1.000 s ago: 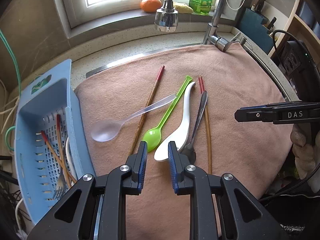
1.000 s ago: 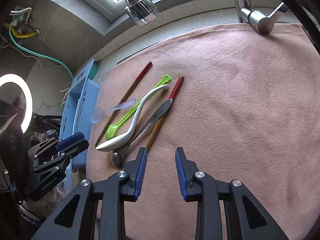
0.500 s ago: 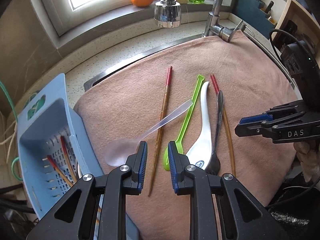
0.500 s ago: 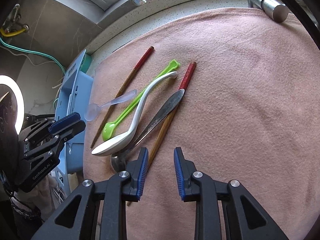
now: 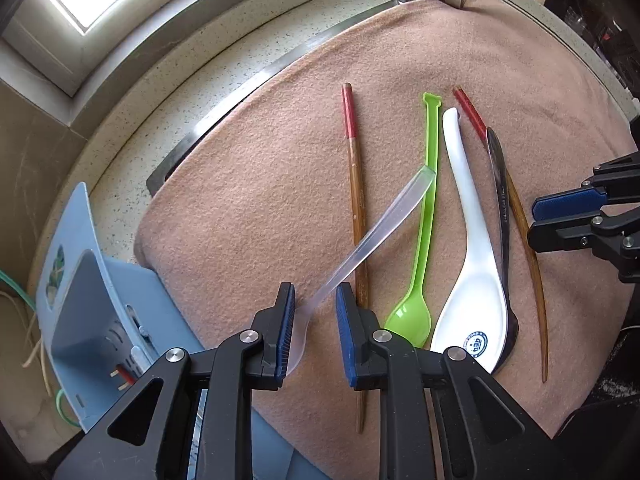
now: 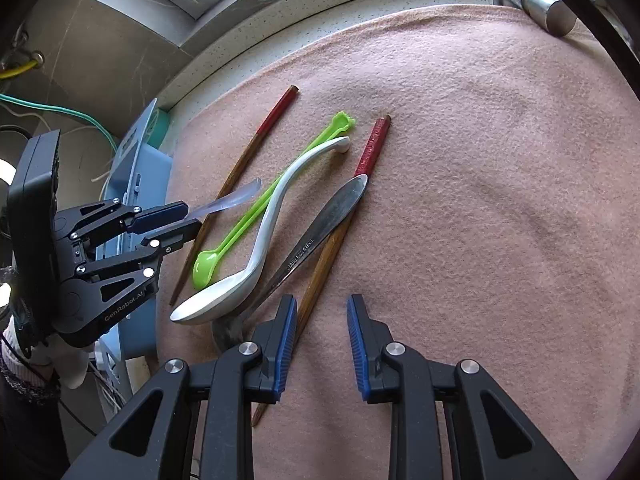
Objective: Organize utensils
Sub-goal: 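Lower the left tool onto the clear plastic spoon while the right tool lowers onto a chopstick, then close the left gripper on the clear spoon while the right gripper closes on the chopstick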
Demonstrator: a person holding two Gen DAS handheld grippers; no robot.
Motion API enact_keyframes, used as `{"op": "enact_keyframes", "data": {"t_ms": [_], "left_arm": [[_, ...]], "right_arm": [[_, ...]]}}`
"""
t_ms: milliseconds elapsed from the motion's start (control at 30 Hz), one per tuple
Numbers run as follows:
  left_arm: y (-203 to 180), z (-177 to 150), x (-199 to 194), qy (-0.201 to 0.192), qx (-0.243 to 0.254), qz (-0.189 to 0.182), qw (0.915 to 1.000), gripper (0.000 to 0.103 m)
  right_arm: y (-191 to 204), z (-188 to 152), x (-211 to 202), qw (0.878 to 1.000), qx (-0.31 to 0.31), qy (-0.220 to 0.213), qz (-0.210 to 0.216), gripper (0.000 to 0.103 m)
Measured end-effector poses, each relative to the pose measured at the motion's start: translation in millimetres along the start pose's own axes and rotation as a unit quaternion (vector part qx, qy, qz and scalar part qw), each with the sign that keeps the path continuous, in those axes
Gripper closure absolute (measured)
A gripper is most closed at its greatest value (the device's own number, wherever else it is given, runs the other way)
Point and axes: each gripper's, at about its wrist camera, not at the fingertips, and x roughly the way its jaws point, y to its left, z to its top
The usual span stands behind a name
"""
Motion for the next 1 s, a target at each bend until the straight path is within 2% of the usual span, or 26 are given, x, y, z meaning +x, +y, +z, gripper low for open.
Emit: {"op": "enact_keyframes", "data": {"t_ms": [200, 367, 700, 1000], "left_arm": [[11.9, 9.7, 3.3, -0.010, -0.040, -0.021, 0.9989, 0.091], [14.4, 18.6, 7.5, -0.018, -0.061, -0.021, 0.9978, 0.096], [20.2, 19.7, 10.1, -0.026, -0.091, -0.032, 0.9950, 0.097], [15.0, 20.9, 4.3, -0.046, -0.124, -0.051, 0.9899, 0.098]], "right_arm": [[15.1, 6.2, 6.1, 0.999, -0.030, -0.008, -0.039, 0.080], [28.6, 9.0, 11.8, 0.994, -0.070, -0.017, -0.082, 0.088], [-0.6, 9.4, -1.1, 0.997, -0.051, -0.011, -0.064, 0.096], [-30.9, -2.2, -26.9, 0.999, -0.009, -0.027, -0.033, 0.097]]}}
